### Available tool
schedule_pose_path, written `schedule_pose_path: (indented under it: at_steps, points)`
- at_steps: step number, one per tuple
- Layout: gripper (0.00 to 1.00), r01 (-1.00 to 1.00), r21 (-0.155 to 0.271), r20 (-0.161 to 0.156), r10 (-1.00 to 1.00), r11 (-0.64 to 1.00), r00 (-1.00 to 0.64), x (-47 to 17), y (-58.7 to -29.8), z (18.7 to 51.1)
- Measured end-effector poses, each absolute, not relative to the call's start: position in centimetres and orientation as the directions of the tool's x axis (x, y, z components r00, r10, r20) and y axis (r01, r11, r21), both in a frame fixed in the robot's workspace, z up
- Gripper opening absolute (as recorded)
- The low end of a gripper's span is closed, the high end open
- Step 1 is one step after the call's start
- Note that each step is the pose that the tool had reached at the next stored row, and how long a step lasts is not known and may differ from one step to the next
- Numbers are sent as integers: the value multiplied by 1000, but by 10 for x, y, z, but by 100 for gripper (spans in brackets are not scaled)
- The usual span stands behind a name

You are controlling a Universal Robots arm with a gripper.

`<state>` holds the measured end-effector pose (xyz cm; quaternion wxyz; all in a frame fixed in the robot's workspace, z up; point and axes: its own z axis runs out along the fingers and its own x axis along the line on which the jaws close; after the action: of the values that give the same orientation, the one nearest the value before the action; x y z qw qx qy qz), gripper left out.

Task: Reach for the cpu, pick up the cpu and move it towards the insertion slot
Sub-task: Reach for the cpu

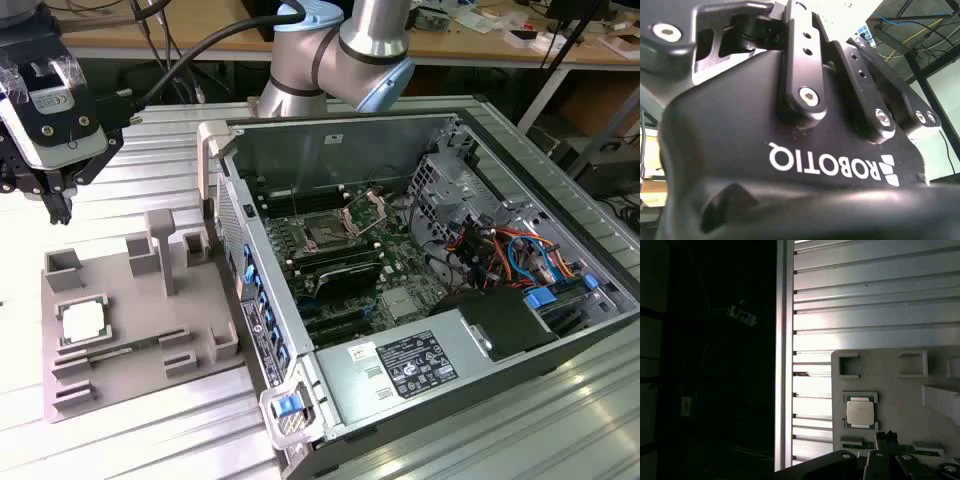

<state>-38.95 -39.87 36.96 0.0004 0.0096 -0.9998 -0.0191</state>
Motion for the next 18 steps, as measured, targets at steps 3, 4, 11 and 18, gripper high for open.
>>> schedule_pose_path:
  at_steps: [3,4,11,18]
  points:
    - [11,-19,38,0,-19,999,-1000,-390,-399,368]
    - [11,-19,38,1,-19,999,-1000,-390,-399,368]
    - [11,-19,38,1,-19,999,-1000,-390,-399,366]
    - [11,-19,38,0,-19,999,-1000,-390,-399,365]
